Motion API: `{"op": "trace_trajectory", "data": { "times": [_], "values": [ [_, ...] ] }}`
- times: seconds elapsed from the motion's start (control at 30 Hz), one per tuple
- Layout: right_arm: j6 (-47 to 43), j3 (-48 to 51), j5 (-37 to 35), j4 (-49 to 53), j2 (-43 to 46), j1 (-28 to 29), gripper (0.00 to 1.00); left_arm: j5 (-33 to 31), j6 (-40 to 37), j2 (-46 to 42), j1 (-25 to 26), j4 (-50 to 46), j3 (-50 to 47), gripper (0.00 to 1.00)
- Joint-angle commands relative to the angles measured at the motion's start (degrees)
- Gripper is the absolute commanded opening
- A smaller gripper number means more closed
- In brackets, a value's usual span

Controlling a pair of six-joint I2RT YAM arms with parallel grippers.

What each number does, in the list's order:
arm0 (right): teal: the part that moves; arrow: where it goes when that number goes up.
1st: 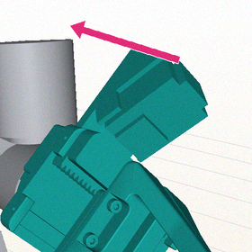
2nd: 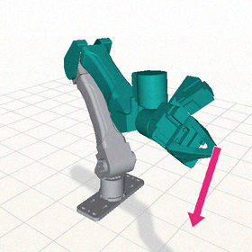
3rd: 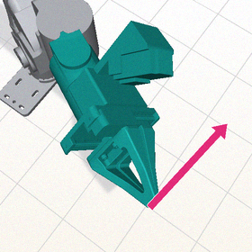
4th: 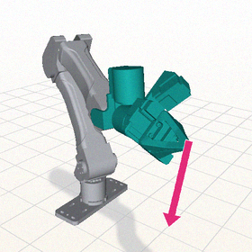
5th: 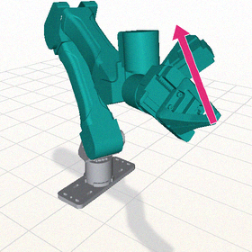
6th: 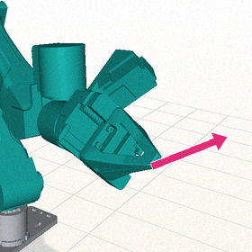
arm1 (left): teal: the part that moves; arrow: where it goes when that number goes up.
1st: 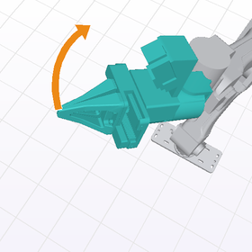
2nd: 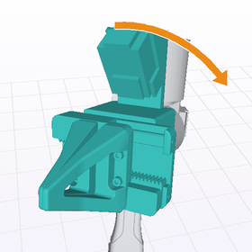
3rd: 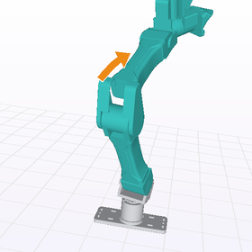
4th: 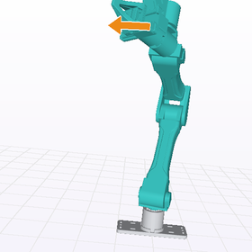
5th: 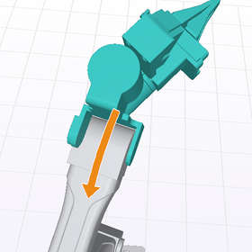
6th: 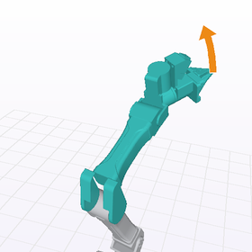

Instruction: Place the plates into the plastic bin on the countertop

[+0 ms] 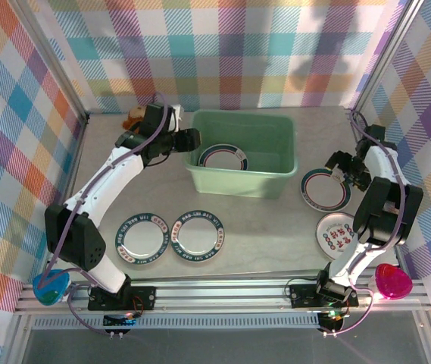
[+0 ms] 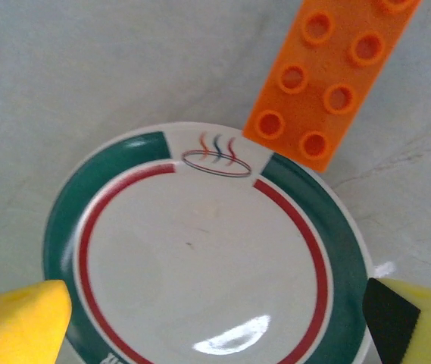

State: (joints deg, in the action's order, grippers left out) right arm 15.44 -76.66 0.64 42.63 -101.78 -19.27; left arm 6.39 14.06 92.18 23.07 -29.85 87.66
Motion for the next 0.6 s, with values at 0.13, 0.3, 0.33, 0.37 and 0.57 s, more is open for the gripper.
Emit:
{"op": "trace_trajectory", "data": {
  "times": [0.13, 0.3, 0.33, 0.37, 0.57],
  "values": [
    [-3.3, 4.1, -1.0, -1.7, -1.1, -1.5, 0.99, 2.3, -3.3, 2.3, -0.3, 0.3, 3.9, 0.65],
    [-3.6, 5.1, 0.1, -2.6, -1.8, -2.4, 0.99, 2.6, -3.4, 2.8, -0.4, 1.3, 3.9, 0.66],
    [-3.6, 5.0, 0.1, -2.4, -2.4, -2.4, 0.99, 2.7, -3.4, 3.1, -0.4, 1.3, 4.2, 0.66],
    [-3.3, 4.7, 0.2, -2.1, -3.0, -2.4, 0.99, 2.8, -3.4, 3.5, -0.4, 1.2, 4.7, 0.66],
    [-2.9, 4.5, 0.6, -2.3, -5.5, -2.4, 0.99, 2.8, -2.9, 4.7, -0.4, 1.7, 5.4, 0.66]
  ]
}}
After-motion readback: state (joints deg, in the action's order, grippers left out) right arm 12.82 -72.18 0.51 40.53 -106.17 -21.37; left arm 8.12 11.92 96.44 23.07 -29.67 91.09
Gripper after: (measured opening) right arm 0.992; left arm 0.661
